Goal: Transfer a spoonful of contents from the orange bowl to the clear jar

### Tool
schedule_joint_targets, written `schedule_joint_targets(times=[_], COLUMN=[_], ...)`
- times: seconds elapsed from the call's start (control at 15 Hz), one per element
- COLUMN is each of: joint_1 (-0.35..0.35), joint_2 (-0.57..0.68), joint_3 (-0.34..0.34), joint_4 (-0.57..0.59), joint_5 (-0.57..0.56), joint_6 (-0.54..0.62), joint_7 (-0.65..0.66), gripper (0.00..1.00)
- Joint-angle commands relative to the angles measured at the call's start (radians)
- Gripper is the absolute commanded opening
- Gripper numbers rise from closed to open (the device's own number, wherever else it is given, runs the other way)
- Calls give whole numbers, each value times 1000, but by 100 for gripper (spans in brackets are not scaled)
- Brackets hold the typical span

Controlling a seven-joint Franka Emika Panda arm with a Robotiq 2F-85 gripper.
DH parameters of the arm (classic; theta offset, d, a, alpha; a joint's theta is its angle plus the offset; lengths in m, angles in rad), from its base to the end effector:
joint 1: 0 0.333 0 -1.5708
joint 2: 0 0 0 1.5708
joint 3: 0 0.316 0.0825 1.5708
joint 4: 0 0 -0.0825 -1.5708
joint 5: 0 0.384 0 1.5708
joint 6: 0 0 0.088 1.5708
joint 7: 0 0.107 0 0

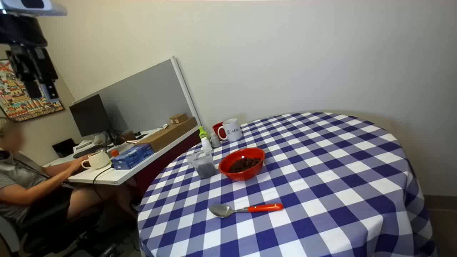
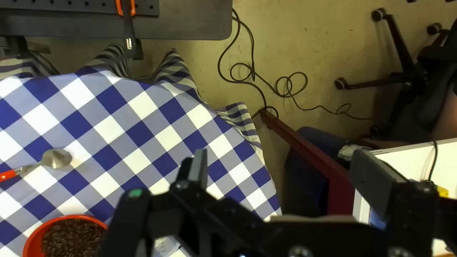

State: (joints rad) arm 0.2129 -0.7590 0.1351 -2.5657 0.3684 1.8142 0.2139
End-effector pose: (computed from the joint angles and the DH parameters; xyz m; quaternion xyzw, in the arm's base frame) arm 0.2963 0.1434 0.5036 -0.9912 -0.0044 0.0309 0.1284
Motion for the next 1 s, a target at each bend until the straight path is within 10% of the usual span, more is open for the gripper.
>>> schedule_joint_targets(times=[0.0, 0.47, 0.93], joint_1=[-22, -145, -348], joint_2=[-1, -43, 173], joint_3=[16, 76, 60], joint_4=[3, -88, -37], joint_5=[11, -6, -146], joint_6=[-7, 194, 420], joint_7=[-11, 201, 320], gripper=[100, 100, 100])
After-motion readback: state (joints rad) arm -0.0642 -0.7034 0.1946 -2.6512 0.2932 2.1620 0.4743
